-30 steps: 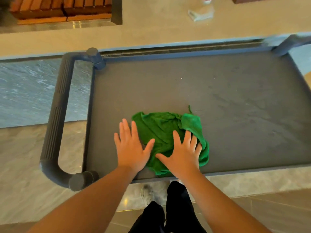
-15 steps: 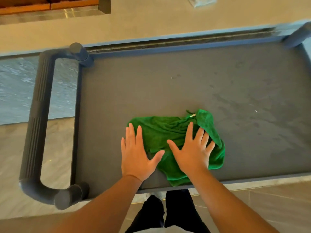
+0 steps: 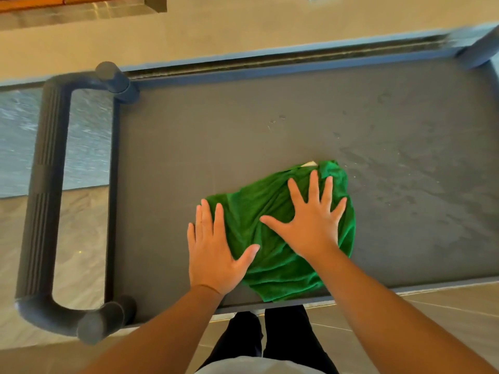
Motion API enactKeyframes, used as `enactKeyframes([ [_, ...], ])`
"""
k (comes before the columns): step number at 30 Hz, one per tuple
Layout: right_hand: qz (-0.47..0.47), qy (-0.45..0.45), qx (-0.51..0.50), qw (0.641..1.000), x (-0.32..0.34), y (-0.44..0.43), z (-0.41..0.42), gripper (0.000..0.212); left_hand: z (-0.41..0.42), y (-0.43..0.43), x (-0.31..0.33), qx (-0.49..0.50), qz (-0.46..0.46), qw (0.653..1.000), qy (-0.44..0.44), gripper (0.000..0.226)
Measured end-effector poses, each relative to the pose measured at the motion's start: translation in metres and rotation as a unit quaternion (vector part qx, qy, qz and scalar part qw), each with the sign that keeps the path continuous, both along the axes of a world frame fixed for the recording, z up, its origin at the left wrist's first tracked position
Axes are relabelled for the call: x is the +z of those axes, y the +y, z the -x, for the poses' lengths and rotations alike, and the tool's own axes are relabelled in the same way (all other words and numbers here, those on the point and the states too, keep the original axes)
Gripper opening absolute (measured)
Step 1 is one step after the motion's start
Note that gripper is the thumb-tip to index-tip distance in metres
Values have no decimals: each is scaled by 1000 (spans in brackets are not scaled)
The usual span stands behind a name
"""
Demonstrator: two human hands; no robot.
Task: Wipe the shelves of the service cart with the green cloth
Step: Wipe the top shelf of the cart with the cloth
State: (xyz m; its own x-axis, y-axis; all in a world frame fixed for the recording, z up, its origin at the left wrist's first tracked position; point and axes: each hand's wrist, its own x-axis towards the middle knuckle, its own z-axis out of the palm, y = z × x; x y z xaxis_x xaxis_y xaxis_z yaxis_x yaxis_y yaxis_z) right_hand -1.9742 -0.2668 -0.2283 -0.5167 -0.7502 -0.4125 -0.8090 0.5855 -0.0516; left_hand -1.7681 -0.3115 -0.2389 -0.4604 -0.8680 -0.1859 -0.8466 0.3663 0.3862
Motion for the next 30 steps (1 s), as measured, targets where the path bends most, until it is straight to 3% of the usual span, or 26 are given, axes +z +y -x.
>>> enactKeyframes([
  [4, 4, 0, -14, 1000, 0, 2, -22, 111, 0, -3, -1, -8, -3, 1000, -7, 109],
  [12, 19, -16, 54, 998, -9, 36, -65, 103, -2, -1, -1, -35, -19, 999, -7, 108],
  [16, 0, -10, 64, 998, -8, -6, -43, 107, 0, 0, -2, -50, -15, 999, -9, 106],
  [26, 75, 8, -8, 997, -14, -188, 38, 106, 1, 0, -6, -69, 8, 997, -16, 103],
  [30, 89, 7, -42, 995, -15, -216, 47, 108, 3, -4, -8, -62, 25, 998, -20, 102],
])
